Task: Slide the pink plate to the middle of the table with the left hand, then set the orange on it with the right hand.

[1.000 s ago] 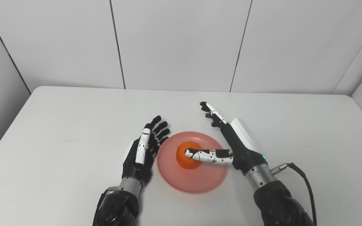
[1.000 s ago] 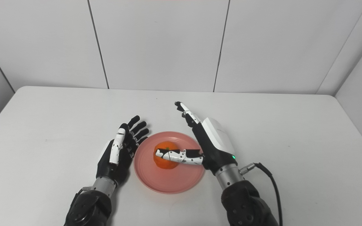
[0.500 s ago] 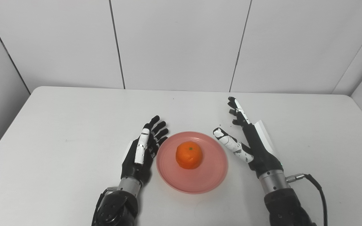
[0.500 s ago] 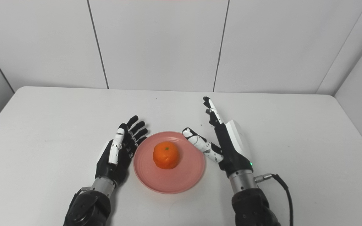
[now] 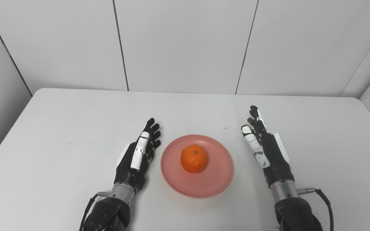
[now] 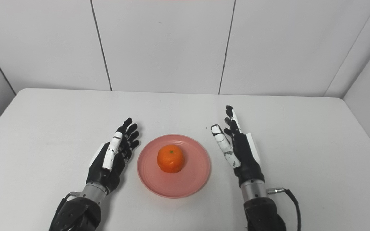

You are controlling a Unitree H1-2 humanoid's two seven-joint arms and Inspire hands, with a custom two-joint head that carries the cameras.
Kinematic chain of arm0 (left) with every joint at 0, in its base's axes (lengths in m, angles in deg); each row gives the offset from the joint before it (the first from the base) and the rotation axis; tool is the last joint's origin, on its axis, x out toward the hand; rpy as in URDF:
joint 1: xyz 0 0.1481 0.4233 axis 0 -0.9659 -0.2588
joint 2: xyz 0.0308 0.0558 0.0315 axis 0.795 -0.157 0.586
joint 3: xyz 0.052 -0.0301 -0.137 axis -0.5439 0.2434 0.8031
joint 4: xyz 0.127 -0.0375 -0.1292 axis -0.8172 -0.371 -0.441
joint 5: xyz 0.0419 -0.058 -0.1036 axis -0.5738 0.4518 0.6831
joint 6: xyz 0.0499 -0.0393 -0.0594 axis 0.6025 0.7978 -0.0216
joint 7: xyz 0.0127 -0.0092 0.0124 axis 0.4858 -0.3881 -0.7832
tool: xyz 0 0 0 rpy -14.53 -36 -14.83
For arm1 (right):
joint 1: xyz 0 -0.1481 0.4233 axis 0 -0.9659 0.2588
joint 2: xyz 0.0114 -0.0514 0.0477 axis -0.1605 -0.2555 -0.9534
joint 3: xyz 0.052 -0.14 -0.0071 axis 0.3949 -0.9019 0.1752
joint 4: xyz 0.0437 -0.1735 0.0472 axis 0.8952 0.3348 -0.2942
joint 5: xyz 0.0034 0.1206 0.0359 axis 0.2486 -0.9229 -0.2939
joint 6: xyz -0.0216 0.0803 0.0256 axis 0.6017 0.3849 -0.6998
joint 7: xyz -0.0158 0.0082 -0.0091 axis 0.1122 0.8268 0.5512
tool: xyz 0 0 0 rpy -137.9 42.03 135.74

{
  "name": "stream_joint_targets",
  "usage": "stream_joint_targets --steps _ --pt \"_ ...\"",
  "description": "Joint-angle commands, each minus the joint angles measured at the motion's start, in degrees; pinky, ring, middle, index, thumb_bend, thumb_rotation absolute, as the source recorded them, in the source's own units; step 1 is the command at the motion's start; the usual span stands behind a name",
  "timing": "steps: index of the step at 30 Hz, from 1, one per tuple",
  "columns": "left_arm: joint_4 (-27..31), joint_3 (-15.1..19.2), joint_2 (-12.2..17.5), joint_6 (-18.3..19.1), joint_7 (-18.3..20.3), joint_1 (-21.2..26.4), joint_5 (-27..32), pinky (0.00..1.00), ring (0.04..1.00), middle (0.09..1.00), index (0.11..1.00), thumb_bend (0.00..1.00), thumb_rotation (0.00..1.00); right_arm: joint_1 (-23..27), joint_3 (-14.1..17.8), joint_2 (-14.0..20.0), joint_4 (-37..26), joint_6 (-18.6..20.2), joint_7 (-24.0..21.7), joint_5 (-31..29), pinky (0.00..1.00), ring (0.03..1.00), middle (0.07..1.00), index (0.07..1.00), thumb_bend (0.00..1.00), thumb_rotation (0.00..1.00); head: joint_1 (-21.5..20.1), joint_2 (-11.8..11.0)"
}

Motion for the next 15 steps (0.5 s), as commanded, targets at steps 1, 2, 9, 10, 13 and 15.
stream_joint_targets --steps 1,2,9,10,13,15 --pt "2.37 -0.22 0.4 -1.11 0.23 0.41 -0.7 1.0 1.0 1.0 1.0 0.41 0.98 0.4 -0.05 -0.33 -2.03 0.17 0.63 -0.36 0.96 0.992 1.0 1.0 0.89 1.0 0.06 0.02" --pt "2.5 -0.25 0.5 -1.52 0.19 0.32 -0.86 1.0 1.0 1.0 1.0 0.42 0.98 0.18 -0.11 -0.5 -2.15 0.42 0.75 -0.4 0.98 0.997 1.0 1.0 0.89 1.0 0.06 0.02" --pt "2.79 -0.16 1.26 -3.09 0.58 -0.29 -1.35 1.0 1.0 1.0 1.0 0.42 0.98 -0.61 0.77 -3.39 -2.68 2.81 1.35 -3.79 1.0 1.0 1.0 1.0 0.8 1.0 0.06 0.07" --pt "2.73 -0.25 1.47 -3.22 0.61 -0.35 -1.55 1.0 1.0 1.0 1.0 0.42 0.98 -0.74 0.87 -3.81 -2.62 2.92 1.48 -4.34 1.0 1.0 1.0 1.0 0.78 1.0 0.13 0.02" --pt "2.28 -0.64 1.91 -3.93 0.87 -0.52 -1.93 1.0 1.0 1.0 1.0 0.41 0.99 -1.15 1.45 -5.28 -2.15 2.96 1.83 -7.01 1.0 1.0 1.0 1.0 0.69 1.0 0.08 0.04" --pt "1.98 -0.69 1.93 -4.13 1.1 -0.65 -1.52 1.0 1.0 1.0 1.0 0.4 0.98 -1.39 1.46 -5.85 -1.72 2.54 2.15 -8.17 1.0 1.0 1.0 1.0 0.63 1.0 0.1 0.0"
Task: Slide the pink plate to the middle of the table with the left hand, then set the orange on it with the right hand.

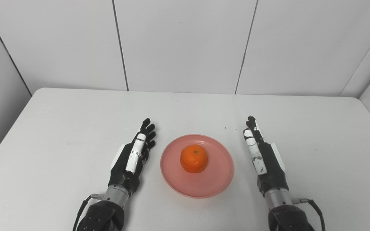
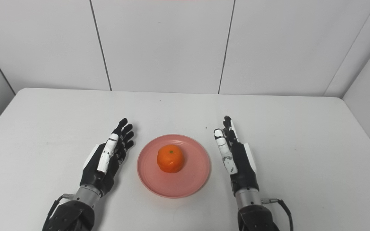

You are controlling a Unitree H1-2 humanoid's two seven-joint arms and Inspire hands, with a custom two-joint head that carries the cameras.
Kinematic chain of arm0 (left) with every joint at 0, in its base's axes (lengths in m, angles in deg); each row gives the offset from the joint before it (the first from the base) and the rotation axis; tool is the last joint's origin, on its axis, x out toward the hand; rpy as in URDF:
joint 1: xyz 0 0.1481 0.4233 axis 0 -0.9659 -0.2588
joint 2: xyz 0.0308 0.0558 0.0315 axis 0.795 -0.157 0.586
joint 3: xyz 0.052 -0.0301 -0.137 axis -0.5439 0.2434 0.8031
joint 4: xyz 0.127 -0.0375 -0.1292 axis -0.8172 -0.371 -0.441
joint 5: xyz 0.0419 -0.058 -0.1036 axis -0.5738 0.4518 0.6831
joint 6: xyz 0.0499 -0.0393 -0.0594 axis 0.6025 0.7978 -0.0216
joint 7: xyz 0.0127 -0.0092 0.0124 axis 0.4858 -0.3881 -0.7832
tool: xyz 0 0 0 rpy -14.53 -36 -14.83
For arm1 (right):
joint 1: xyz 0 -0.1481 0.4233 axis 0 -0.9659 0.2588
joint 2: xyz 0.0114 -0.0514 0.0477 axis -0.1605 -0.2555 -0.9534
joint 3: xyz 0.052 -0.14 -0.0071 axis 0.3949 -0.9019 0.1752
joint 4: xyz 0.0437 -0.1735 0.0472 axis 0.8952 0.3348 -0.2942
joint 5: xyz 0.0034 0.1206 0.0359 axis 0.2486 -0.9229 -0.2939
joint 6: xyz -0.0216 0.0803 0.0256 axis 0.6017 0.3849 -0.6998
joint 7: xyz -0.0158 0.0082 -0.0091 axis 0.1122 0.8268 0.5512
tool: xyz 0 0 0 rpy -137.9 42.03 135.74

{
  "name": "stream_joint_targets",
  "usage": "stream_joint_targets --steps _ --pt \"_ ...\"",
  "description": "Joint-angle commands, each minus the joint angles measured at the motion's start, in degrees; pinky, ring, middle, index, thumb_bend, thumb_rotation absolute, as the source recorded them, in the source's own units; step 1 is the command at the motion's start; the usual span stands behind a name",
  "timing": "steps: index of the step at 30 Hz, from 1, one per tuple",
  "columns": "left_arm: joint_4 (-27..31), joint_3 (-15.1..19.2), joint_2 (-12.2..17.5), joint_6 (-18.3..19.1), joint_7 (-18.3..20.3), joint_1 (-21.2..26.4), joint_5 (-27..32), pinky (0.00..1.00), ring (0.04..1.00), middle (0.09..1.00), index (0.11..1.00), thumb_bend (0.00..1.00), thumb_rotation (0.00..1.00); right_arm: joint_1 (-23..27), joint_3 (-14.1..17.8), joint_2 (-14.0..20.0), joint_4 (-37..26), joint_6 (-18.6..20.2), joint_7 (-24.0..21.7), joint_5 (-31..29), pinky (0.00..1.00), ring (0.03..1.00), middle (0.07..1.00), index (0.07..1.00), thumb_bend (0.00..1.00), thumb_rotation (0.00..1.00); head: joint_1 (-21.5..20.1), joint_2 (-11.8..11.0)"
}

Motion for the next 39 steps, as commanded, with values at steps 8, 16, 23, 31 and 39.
stream_joint_targets --steps 8,16,23,31,39 --pt "0.08 -1.02 -1.03 -5.29 0.58 -0.85 -0.69 1.0 1.0 1.0 1.0 0.36 0.99 -0.87 -1.35 -2.25 0.26 -1.51 2.19 -1.26 0.98 0.983 1.0 1.0 0.52 1.0 0.11 -0.74" --pt "0.09 -0.96 -1.38 -6.0 0.29 -1.42 -0.99 1.0 1.0 1.0 1.0 0.37 1.0 -1.95 -1.59 -2.98 -0.3 -1.36 3.44 -1.86 0.97 0.97 0.986 0.994 0.36 1.0 0.33 -1.06" --pt "0.84 -0.96 -1.84 -6.01 -0.22 -2.0 -1.29 1.0 1.0 1.0 1.0 0.36 1.0 -2.42 -1.15 -2.53 -0.91 -1.22 3.17 -2.69 0.97 0.975 0.988 0.994 0.28 1.0 0.37 -1.27" --pt "0.72 -1.04 -1.9 -6.26 -0.7 -2.03 -1.91 1.0 1.0 1.0 1.0 0.38 0.98 -2.35 -0.54 -2.83 -0.96 -1.28 3.31 -3.63 0.98 0.977 0.985 0.99 0.28 1.0 0.41 -1.19" --pt "0.72 -1.48 -2.32 -7.11 -1.14 -2.34 -3.26 1.0 1.0 1.0 1.0 0.38 0.99 -2.48 -0.33 -3.08 -0.98 -2.42 3.93 -4.28 0.98 0.971 0.984 0.99 0.27 1.0 0.11 -1.52"
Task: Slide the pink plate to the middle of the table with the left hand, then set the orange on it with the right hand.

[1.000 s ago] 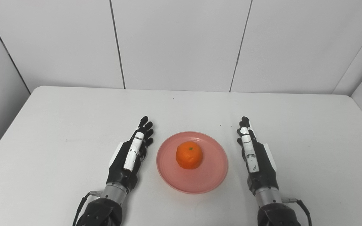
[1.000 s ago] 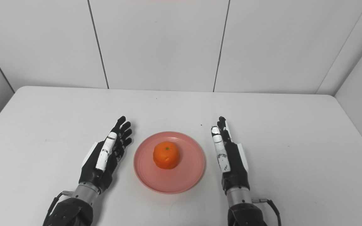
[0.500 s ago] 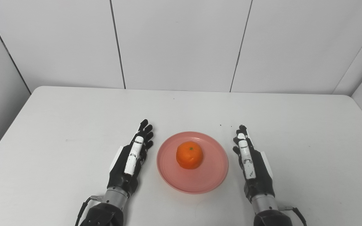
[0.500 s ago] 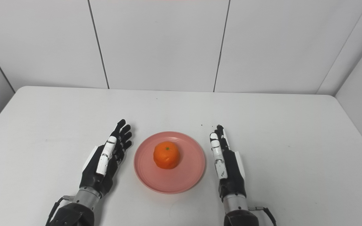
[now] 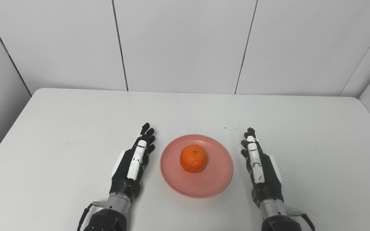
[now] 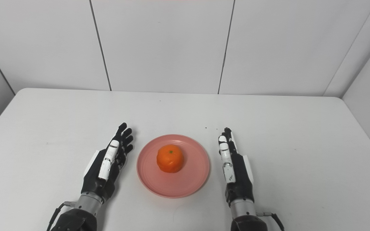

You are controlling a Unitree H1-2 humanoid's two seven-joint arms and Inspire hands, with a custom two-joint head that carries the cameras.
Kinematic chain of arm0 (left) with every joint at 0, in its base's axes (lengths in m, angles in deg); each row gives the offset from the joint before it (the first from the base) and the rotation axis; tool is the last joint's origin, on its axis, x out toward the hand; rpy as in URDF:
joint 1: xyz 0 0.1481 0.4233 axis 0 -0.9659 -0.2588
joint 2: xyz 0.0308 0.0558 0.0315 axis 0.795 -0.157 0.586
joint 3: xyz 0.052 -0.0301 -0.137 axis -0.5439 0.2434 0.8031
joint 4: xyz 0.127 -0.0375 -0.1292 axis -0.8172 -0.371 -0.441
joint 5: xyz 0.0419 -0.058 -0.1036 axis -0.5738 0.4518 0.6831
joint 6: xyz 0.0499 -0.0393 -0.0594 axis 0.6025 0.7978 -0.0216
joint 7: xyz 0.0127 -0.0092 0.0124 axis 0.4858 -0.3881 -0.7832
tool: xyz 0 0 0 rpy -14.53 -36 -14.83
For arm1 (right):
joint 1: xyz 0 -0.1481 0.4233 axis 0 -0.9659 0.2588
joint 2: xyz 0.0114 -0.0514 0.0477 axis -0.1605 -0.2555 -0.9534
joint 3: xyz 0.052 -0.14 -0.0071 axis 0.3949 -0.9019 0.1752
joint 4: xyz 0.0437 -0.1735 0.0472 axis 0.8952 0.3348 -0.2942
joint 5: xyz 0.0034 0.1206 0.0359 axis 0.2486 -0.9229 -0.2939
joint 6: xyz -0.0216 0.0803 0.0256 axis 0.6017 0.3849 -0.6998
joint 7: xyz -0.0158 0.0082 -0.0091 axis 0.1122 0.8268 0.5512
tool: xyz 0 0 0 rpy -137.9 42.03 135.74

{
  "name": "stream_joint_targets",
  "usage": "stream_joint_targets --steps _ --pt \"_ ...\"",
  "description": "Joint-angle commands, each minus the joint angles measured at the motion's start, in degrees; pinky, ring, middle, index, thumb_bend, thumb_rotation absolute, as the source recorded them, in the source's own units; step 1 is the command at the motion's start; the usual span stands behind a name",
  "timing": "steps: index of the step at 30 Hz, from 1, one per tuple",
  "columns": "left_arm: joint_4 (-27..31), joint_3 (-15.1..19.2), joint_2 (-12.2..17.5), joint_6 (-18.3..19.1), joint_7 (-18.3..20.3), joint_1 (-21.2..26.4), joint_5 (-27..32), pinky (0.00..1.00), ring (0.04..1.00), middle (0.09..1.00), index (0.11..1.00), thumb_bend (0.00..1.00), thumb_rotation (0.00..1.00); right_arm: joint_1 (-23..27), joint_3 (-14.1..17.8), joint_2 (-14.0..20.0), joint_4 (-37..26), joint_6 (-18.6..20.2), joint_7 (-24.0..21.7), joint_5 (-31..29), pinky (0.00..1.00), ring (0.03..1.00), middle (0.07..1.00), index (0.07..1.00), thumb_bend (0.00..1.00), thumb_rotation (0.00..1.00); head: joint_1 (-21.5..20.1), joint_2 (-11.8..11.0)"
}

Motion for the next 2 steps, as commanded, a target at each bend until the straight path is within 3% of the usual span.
stream_joint_targets --steps 1,2 --pt "1.49 -0.56 -0.84 -2.94 -0.29 0.21 -0.78 1.0 1.0 1.0 1.0 0.38 0.99 0.62 0.04 -0.43 -1.66 -2.35 0.51 -0.38 0.98 0.971 0.983 0.99 0.27 1.0 -0.04 0.0" --pt "1.45 -0.6 -0.91 -3.06 -0.3 0.17 -0.98 1.0 1.0 1.0 1.0 0.39 0.98 0.59 0.04 -0.4 -1.66 -2.3 0.6 -0.37 0.98 0.97 0.983 0.99 0.27 1.0 -0.04 0.0"
